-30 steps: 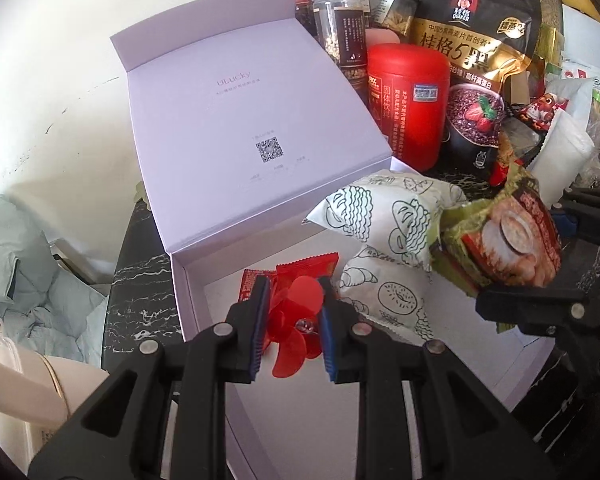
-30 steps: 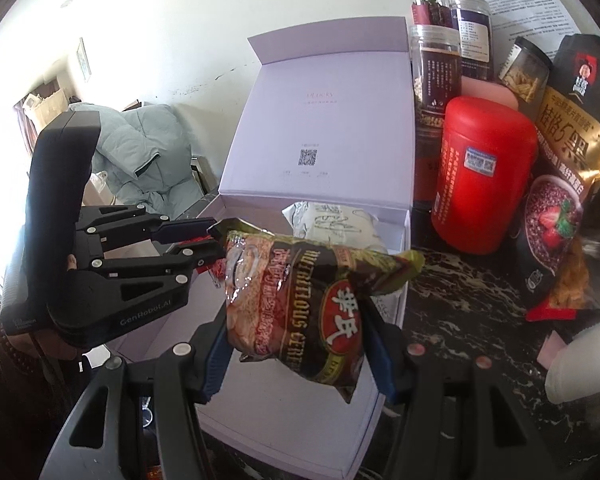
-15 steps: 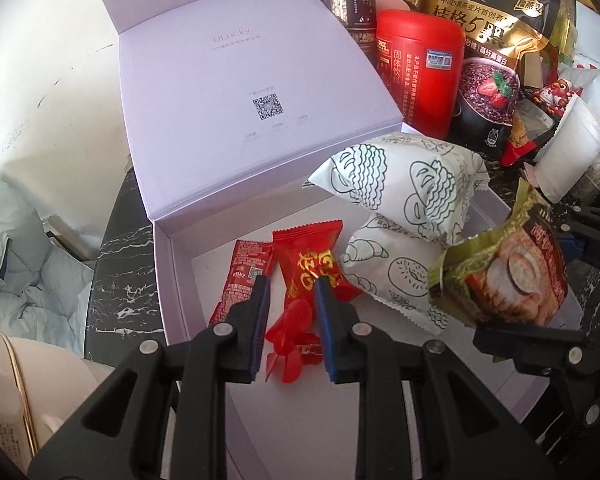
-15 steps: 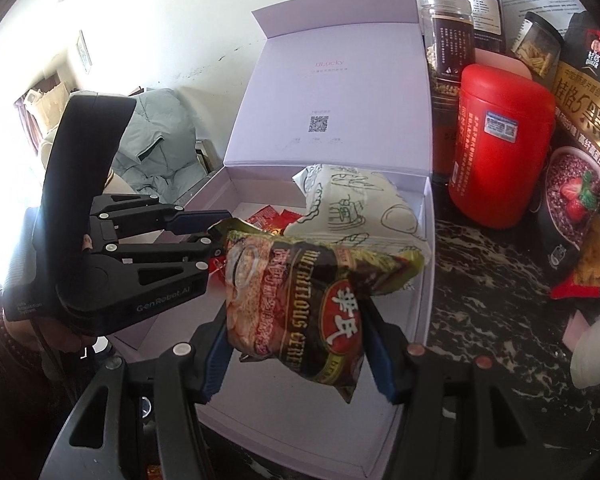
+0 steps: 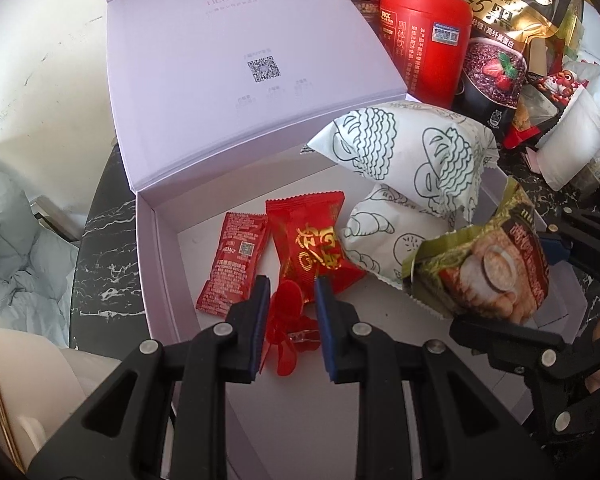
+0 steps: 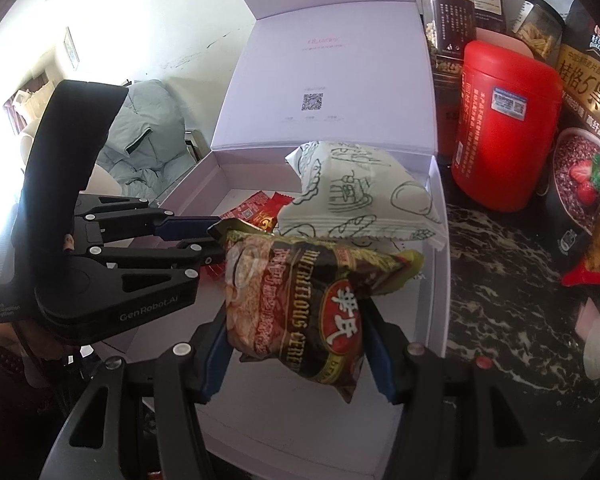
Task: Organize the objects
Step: 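Open left gripper to drop pinwheel while right lowers and releases cereal bag, then withdraw both open grippers from the box back over the table, then reach left gripper to clear plastic stand while right reaches red candy packet, then close left gripper on plastic stand while right closes on red candy packet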
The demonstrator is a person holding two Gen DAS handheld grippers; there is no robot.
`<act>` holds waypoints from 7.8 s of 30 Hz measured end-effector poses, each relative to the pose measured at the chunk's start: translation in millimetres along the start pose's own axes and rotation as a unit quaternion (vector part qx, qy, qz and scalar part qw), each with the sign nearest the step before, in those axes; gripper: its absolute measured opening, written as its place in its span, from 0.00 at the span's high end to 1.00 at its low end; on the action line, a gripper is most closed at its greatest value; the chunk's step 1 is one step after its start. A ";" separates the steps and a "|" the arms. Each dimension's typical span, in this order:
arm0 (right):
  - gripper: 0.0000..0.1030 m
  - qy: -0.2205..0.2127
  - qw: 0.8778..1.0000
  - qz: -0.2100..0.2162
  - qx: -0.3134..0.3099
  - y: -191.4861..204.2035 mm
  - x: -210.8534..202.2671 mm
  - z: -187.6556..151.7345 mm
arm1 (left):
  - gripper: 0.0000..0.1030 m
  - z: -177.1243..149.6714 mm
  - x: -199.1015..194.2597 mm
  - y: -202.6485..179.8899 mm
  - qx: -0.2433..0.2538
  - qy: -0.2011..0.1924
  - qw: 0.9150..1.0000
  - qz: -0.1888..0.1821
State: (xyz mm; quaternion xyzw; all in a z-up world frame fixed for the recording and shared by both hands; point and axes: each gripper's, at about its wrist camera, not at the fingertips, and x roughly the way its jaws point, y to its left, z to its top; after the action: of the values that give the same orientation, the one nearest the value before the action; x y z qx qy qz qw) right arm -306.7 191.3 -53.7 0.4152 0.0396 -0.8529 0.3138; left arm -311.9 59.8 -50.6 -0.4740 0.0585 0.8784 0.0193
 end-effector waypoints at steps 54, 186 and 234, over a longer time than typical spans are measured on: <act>0.27 -0.034 0.998 -0.006 0.055 6.3 -23.3 4.4 | 0.37 -19.5 -68.5 8.5 -0.016 -0.057 0.998 0.038; 0.34 0.017 0.995 -0.077 0.059 80.4 -69.9 -144.8 | 0.14 -149.8 -73.5 -1.4 -0.005 0.011 0.993 -0.114; 0.32 0.017 0.990 -0.137 0.023 134.7 -97.1 -198.3 | 0.25 -218.1 -118.6 -35.6 0.074 -0.022 0.991 -0.112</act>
State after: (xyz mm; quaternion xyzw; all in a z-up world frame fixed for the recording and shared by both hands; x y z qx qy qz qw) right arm -50.1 197.4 -85.8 0.4275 0.0819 -0.8815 0.1832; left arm -62.4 71.3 -73.2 -0.4551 0.0696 0.8743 0.1539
